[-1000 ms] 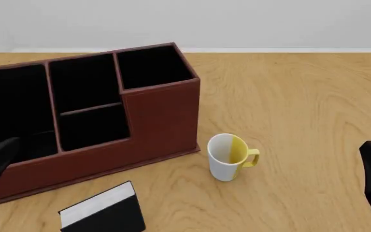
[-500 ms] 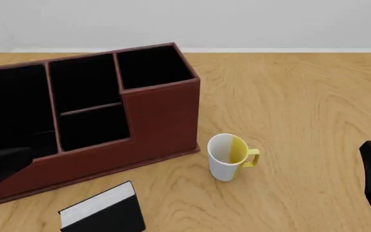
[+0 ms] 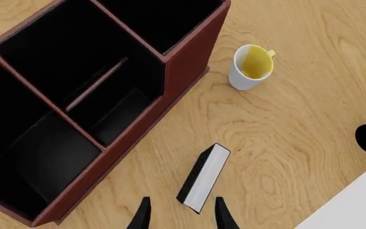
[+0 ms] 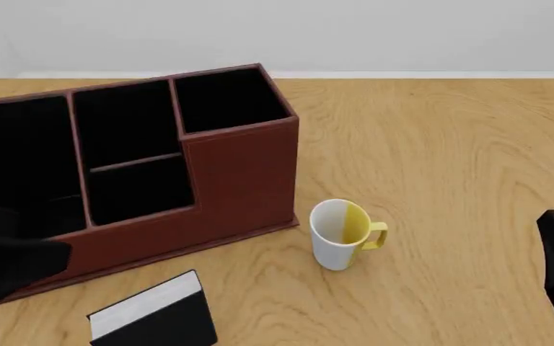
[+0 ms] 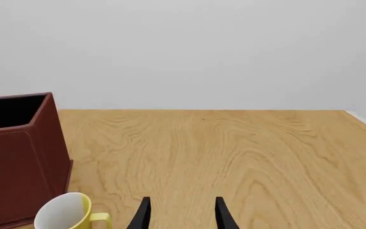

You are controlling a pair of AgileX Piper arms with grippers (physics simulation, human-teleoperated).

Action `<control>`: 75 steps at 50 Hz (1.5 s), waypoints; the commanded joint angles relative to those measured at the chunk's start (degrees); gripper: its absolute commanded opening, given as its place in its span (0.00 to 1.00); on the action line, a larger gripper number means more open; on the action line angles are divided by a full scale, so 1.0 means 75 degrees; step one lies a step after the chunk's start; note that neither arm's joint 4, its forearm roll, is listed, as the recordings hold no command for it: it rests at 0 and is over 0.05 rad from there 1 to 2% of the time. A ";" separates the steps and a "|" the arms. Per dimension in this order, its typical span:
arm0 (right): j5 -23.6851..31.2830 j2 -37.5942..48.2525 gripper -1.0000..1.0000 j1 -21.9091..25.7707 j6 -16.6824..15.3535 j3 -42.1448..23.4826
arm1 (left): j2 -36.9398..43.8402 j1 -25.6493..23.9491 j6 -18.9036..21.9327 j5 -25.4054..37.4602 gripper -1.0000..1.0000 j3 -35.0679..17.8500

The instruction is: Pick up the book and place it in the front compartment of the caddy.

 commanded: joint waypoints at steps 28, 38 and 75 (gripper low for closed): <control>0.0004 -0.0002 1.00 0.0000 0.0001 -0.0002 | 0.1519 -0.1180 0.0865 -0.0488 1.00 0.0305; 0.0003 -0.0002 1.00 0.0000 0.0001 -0.0002 | 0.2044 -0.1120 0.1592 -0.0828 1.00 0.0613; 0.0003 -0.0002 1.00 0.0001 0.0000 -0.0002 | 0.3443 -0.1442 0.2486 -0.1921 1.00 0.1185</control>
